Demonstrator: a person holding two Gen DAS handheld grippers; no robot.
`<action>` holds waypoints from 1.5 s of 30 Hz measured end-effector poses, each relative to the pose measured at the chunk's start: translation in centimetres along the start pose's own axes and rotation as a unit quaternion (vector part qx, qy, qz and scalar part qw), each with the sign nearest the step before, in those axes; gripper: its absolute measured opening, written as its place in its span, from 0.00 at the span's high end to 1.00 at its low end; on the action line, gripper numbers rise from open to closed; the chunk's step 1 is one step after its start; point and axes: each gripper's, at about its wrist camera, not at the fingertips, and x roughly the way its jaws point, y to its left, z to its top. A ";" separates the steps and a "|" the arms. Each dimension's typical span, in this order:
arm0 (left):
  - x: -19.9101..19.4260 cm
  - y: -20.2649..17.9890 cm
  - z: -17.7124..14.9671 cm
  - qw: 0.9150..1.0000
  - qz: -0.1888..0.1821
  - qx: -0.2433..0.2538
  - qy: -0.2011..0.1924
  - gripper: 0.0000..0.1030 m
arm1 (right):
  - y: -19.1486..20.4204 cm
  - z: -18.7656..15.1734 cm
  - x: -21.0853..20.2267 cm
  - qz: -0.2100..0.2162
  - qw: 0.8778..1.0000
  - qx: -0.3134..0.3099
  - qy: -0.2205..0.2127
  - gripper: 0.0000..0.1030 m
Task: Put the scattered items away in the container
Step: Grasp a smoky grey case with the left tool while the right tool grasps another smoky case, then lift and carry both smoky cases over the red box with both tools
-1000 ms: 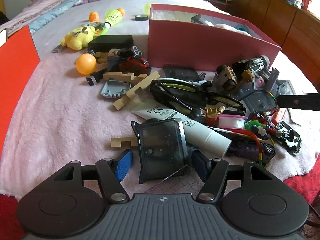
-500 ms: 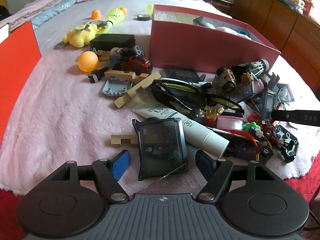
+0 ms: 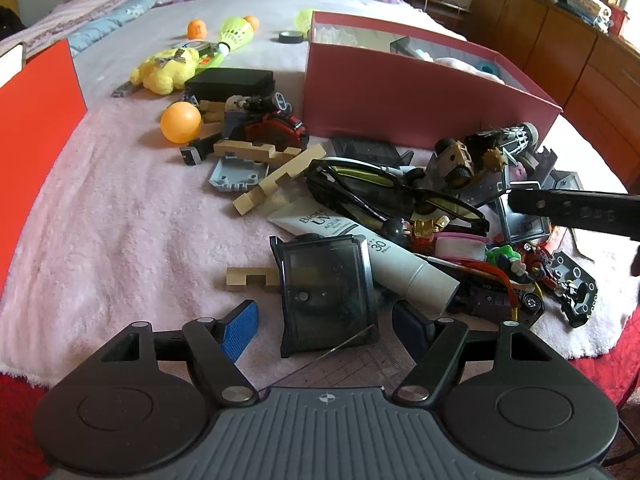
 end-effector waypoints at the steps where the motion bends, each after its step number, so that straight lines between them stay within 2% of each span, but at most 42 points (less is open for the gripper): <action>1: 0.0 0.0 0.0 1.000 -0.001 -0.001 -0.001 0.28 | 0.2 0.0 0.3 -0.005 1.000 -0.004 0.001 0.41; 9: 0.5 0.2 0.0 1.000 0.003 0.004 -0.009 0.29 | 1.5 -0.3 1.3 -0.017 0.999 -0.037 0.003 0.33; 10: 0.6 0.1 0.0 1.000 0.005 0.008 -0.011 0.33 | 1.6 -0.4 1.4 -0.019 0.999 -0.040 0.003 0.33; 11: 0.7 0.1 0.1 1.000 0.006 0.014 -0.013 0.44 | 1.6 -0.4 1.4 -0.021 0.999 -0.041 0.002 0.33; 12: 0.6 -0.1 0.1 1.000 0.005 0.020 -0.016 0.47 | 1.6 -0.5 1.4 -0.024 0.999 -0.041 0.001 0.34; 13: 0.4 -0.2 0.2 0.999 0.005 0.026 -0.018 0.50 | 1.5 -0.5 1.3 -0.027 0.999 -0.041 0.001 0.42; 14: 0.3 -0.4 0.2 0.999 0.006 0.031 -0.021 0.50 | 1.5 -0.6 1.3 -0.031 0.999 -0.042 0.000 0.62; 17: -0.5 -0.5 0.4 0.999 -0.001 0.033 -0.029 0.50 | 0.3 -0.3 0.9 -0.025 1.000 -0.011 0.000 0.86; 20: -1.5 -0.4 0.6 0.999 -0.008 0.029 -0.041 0.50 | -1.1 -0.3 0.0 -0.010 1.000 0.024 -0.009 0.96; 25: -2.4 -0.5 0.8 0.998 -0.007 0.027 -0.050 0.50 | -1.9 -0.7 -1.5 0.000 0.999 0.033 -0.026 0.97; 27: -2.5 -0.5 0.8 0.998 -0.007 0.027 -0.050 0.50 | -1.9 -0.8 -1.6 0.000 0.999 0.029 -0.021 0.93; 28: -2.6 -0.5 0.8 0.998 -0.007 0.029 -0.050 0.50 | -1.8 -0.8 -1.6 -0.001 0.999 0.029 -0.019 0.87; 31: -2.7 -0.6 0.8 0.998 -0.007 0.032 -0.049 0.50 | -1.5 -0.9 -1.4 0.000 0.999 0.029 -0.020 0.58; 36: -2.7 -0.7 0.7 0.998 -0.011 0.033 -0.045 0.50 | -0.3 -0.5 -0.2 0.011 1.000 0.022 -0.006 0.54; 41: -2.7 -0.5 0.6 0.999 -0.011 0.028 -0.046 0.50 | 2.0 -0.8 1.3 -0.010 1.000 -0.012 0.003 0.36; 45: -2.6 -0.3 0.6 0.999 -0.011 0.023 -0.044 0.50 | 3.4 -1.4 1.5 -0.026 0.998 -0.060 0.003 0.34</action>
